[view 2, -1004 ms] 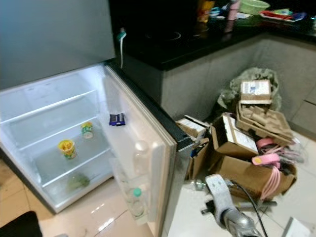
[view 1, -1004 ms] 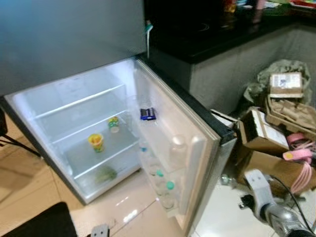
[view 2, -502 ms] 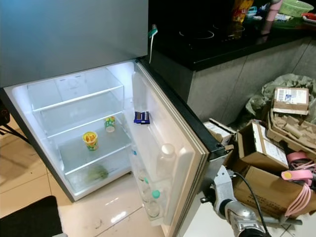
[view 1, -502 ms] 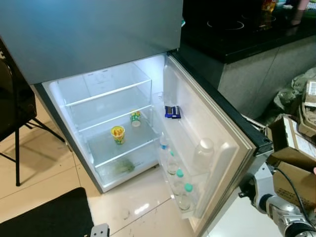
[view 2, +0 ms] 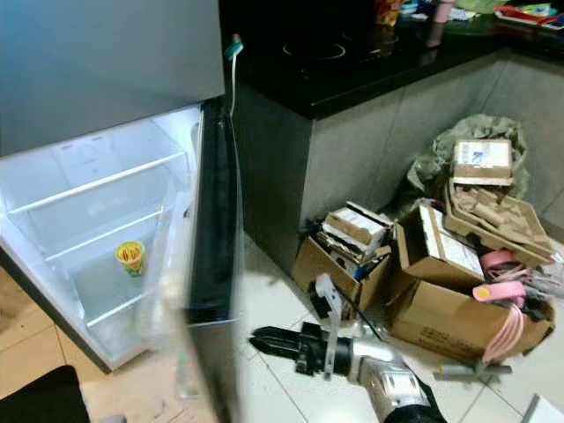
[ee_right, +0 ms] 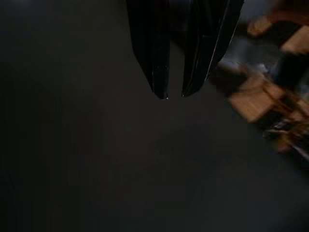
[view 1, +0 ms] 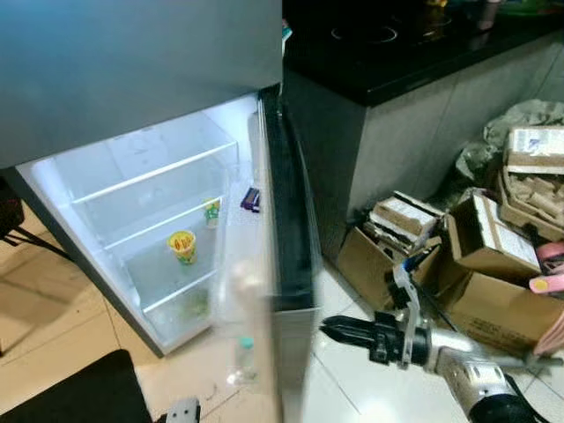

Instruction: Restocking fridge

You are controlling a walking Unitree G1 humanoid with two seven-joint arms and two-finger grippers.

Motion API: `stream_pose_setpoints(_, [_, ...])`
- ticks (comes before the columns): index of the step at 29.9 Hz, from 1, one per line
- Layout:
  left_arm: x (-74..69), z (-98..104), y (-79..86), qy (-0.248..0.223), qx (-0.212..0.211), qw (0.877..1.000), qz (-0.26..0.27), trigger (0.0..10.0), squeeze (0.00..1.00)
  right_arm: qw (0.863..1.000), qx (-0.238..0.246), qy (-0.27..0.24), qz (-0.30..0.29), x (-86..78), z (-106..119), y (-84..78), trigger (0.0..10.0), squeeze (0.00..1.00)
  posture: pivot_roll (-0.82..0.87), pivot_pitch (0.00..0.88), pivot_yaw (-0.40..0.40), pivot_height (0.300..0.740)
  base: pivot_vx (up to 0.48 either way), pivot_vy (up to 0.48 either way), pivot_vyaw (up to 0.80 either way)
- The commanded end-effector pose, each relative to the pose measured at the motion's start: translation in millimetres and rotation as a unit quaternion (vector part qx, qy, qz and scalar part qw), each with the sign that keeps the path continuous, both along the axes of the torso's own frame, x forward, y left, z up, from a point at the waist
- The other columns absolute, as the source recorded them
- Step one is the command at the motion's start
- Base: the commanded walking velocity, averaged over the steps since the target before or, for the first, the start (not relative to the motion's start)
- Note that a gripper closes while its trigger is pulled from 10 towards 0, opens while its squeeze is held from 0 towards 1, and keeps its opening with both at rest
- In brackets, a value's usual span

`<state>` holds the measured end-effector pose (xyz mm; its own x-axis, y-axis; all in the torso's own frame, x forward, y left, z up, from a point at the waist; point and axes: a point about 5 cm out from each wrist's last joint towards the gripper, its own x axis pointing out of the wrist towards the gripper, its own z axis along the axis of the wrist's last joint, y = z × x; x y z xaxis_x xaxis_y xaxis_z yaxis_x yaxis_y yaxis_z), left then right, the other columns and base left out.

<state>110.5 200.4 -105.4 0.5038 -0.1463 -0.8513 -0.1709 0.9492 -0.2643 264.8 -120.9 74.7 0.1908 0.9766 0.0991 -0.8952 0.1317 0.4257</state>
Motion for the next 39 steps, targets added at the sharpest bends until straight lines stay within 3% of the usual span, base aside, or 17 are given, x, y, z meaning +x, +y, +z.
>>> stream_pose_setpoints(1, [-8.4, -3.2, -5.3, 0.015, -0.006, 1.0, -0.005, 10.0, 0.0, 1.0, 0.02, -0.001, -0.004, 0.9, 3.3, -1.9, 10.0, 0.0, -0.09, 0.0, -0.034, 0.74, 0.0, 0.0, 0.0])
stream_pose_setpoints(4, [-8.9, -3.5, -6.7, 0.015, -0.008, 1.0, -0.004, 10.0, 0.0, 0.995, -0.053, 0.006, -0.088, 14.3, -17.7, -17.6, 10.0, 0.0, -0.09, 0.0, -0.038, 0.74, 0.0, 0.0, 0.0])
stream_pose_setpoints(6, [-9.0, -3.6, -7.2, 0.015, -0.008, 1.0, -0.004, 10.0, 0.0, 0.984, -0.108, 0.005, -0.144, 18.6, -29.9, -28.3, 10.0, 0.0, -0.09, 0.0, -0.039, 0.74, 0.0, 0.0, 0.0])
stream_pose_setpoints(10, [-9.2, -3.8, -8.2, 0.016, -0.009, 1.0, -0.004, 10.0, 0.0, 0.937, -0.233, 0.055, -0.256, 11.6, -60.5, -55.1, 10.0, 0.0, -0.1, 0.0, -0.042, 0.74, 0.0, 0.0, 0.0])
stream_pose_setpoints(13, [-9.1, -3.8, -8.5, 0.016, -0.008, 1.0, -0.004, 10.0, 0.0, 0.903, -0.289, 0.092, -0.303, 1.1, -78.1, -68.5, 10.0, 0.0, -0.09, 0.0, -0.045, 0.74, 0.0, 0.0, 0.0])
stream_pose_setpoints(14, [-9.1, -3.8, -8.5, 0.016, -0.008, 1.0, -0.004, 10.0, 0.0, 0.903, -0.289, 0.092, -0.303, 1.1, -78.1, -68.5, 10.0, 0.0, -0.09, 0.0, -0.045, 0.74, 0.0, 0.0, 0.0])
stream_pose_setpoints(15, [-9.0, -3.8, -8.5, 0.015, -0.008, 1.0, -0.003, 10.0, 0.0, 0.887, -0.325, 0.111, -0.309, -11.5, -91.3, -75.1, 10.0, 0.0, -0.09, 0.0, -0.045, 0.74, 0.0, 0.0, 0.0])
stream_pose_setpoints(16, [-9.0, -3.8, -8.5, 0.015, -0.008, 1.0, -0.003, 10.0, 0.0, 0.887, -0.325, 0.111, -0.309, -11.5, -91.3, -75.1, 10.0, 0.0, -0.09, 0.0, -0.045, 0.74, 0.0, 0.0, 0.0])
stream_pose_setpoints(20, [-8.7, -3.6, -7.3, 0.014, -0.002, 1.0, -0.002, 10.0, 0.0, 0.823, -0.418, 0.168, -0.346, -44.9, -122.3, -96.6, 10.0, 0.0, -0.09, 0.0, -0.042, 0.74, 0.0, 0.0, 0.73])
stream_pose_setpoints(21, [-8.7, -3.6, -7.3, 0.014, -0.002, 1.0, -0.002, 10.0, 0.0, 0.823, -0.418, 0.168, -0.346, -44.9, -122.3, -96.6, 10.0, 0.0, -0.09, 0.0, -0.042, 0.74, 0.0, 0.0, 0.74])
stream_pose_setpoints(22, [-8.7, -3.6, -6.8, 0.014, 0.0, 1.0, -0.002, 10.0, 0.0, 0.809, -0.437, 0.177, -0.352, -53.2, -128.1, -101.1, 10.0, 0.0, -0.09, 0.0, -0.04, 0.74, 0.0, 0.0, 0.74])
stream_pose_setpoints(23, [-8.7, -3.6, -6.8, 0.014, 0.0, 1.0, -0.002, 10.0, 0.0, 0.809, -0.437, 0.177, -0.352, -53.2, -128.1, -101.1, 10.0, 0.0, -0.09, 0.0, -0.04, 0.74, 0.0, 0.0, 0.74])
stream_pose_setpoints(24, [-7.6, -2.9, -4.2, 0.009, 0.008, 1.0, 0.002, 10.0, 0.0, 0.777, -0.475, 0.199, -0.361, -73.7, -140.2, -110.5, 10.0, 0.0, -0.08, 0.0, -0.04, 0.74, 0.0, 0.0, 0.74])
stream_pose_setpoints(25, [-7.6, -2.9, -4.2, 0.009, 0.008, 1.0, 0.002, 10.0, 0.0, 0.777, -0.475, 0.199, -0.361, -73.7, -140.2, -110.5, 10.0, 0.0, -0.08, 0.0, -0.04, 0.74, 0.0, 0.0, 0.74])
stream_pose_setpoints(27, [-6.3, -2.2, -1.6, 0.004, 0.014, 1.0, 0.007, 10.0, 0.0, 0.753, -0.503, 0.216, -0.364, -90.8, -148.3, -117.8, 10.0, 0.0, -0.08, 0.0, -0.04, 0.74, 0.0, 0.0, 0.74])
stream_pose_setpoints(29, [-5.8, -1.9, -0.5, 0.003, 0.016, 1.0, 0.008, 10.0, 0.0, 0.742, -0.519, 0.226, -0.36, -102.0, -153.3, -120.1, 10.0, 0.0, -0.08, 0.0, -0.038, 0.74, 0.0, 0.0, 0.74])
stream_pose_setpoints(39, [-3.6, -1.2, 1.0, 0.0, 0.027, 1.0, 0.005, 10.0, 0.0, 0.721, -0.545, 0.24, -0.354, -121.8, -162.1, -121.9, 10.0, 0.0, -0.08, 0.0, -0.039, 0.74, 0.0, 0.0, 0.74])
